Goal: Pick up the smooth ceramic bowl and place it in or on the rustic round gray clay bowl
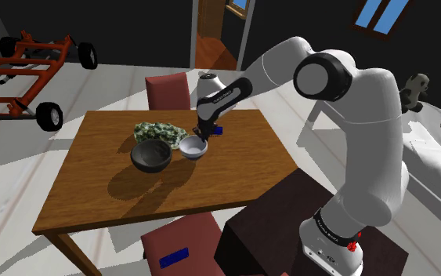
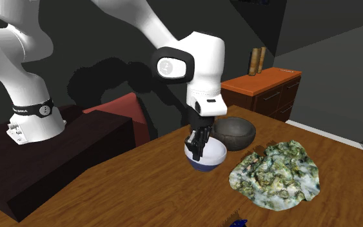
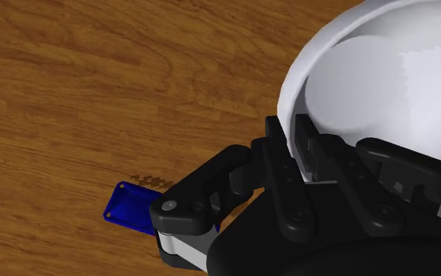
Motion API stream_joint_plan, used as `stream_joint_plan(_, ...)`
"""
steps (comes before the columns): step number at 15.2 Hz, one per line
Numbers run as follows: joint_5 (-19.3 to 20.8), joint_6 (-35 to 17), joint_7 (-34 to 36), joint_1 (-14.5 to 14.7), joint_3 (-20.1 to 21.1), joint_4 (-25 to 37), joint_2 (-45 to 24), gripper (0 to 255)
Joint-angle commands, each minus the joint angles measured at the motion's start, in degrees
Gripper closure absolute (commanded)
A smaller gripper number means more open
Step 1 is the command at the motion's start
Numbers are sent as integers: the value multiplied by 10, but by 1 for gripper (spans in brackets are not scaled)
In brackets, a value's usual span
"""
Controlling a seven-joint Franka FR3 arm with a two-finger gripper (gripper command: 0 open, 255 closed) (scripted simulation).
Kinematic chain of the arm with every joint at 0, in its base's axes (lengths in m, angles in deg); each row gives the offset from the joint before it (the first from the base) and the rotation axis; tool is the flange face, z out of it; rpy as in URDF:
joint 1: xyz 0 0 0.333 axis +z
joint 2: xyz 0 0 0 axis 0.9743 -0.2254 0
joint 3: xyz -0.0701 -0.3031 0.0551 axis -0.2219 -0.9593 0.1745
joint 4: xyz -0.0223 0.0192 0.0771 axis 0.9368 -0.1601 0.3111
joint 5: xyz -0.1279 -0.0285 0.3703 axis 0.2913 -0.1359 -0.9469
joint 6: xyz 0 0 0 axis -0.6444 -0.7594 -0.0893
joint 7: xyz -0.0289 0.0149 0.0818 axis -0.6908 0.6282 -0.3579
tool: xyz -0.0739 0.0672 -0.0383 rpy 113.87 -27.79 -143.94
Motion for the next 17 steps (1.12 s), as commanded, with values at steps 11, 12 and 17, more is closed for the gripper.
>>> stream_joint_plan(11,-8,65,-7,-3,6,2,63,255)
stream_joint_plan(12,-9,71,-8,-3,6,3,68,255)
stream_joint_plan(17,-13,100,-11,-4,8,10,91,255)
